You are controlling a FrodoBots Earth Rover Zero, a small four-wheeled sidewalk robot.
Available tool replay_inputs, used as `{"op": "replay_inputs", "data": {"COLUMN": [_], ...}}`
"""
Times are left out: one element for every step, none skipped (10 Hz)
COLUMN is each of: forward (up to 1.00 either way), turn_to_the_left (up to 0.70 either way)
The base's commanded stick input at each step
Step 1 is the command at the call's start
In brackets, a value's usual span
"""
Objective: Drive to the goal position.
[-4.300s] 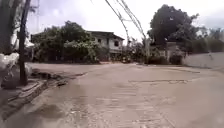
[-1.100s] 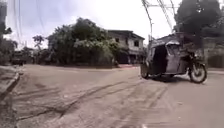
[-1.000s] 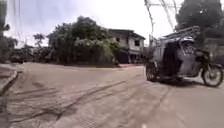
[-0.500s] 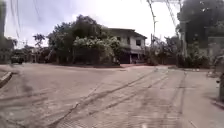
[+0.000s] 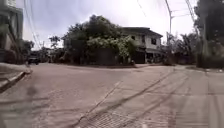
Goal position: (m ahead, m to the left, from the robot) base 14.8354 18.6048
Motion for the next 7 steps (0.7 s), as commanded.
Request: {"op": "replay_inputs", "data": {"forward": [1.00, 1.00, 1.00, 1.00, 1.00, 1.00, 1.00], "turn_to_the_left": [0.40, 0.40, 0.40, 0.40, 0.40, 0.40, 0.40]}}
